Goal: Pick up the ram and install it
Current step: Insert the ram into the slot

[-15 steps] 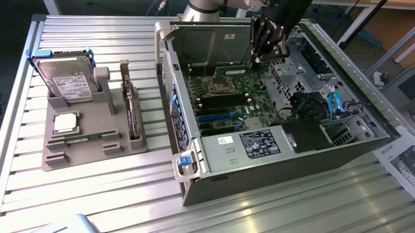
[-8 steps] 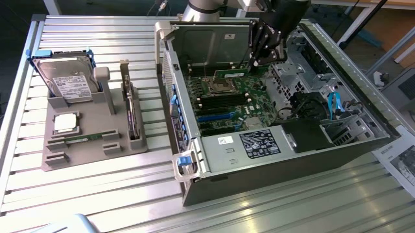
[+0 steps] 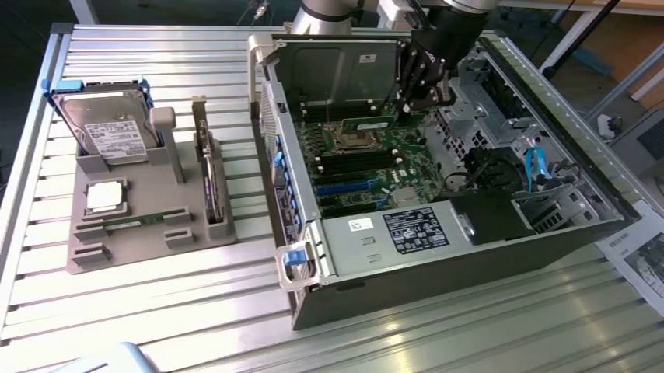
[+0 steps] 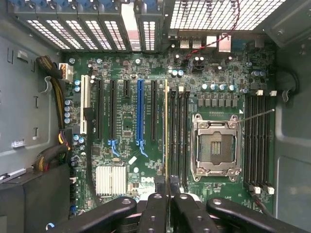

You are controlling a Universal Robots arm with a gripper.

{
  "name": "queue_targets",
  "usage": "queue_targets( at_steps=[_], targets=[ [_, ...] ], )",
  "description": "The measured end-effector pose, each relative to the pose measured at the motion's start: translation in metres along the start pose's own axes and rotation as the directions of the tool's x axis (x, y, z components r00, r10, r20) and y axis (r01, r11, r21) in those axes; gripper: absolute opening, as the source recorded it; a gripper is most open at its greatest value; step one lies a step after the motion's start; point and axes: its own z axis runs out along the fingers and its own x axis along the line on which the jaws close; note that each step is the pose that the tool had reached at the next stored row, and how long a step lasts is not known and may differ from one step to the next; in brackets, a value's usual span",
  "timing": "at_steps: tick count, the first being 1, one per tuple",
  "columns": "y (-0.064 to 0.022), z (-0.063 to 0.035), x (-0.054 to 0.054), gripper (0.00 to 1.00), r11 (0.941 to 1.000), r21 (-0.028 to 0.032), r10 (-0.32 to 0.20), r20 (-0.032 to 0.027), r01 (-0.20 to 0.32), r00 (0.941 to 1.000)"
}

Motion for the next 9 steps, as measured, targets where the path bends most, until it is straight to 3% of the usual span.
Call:
queue_targets(
  at_steps=[9],
  targets=[
    [0.0000, 0.0023, -0.0019, 0.12, 1.0000, 0.0000, 0.000, 0.0001, 0.000, 1.0000]
  ],
)
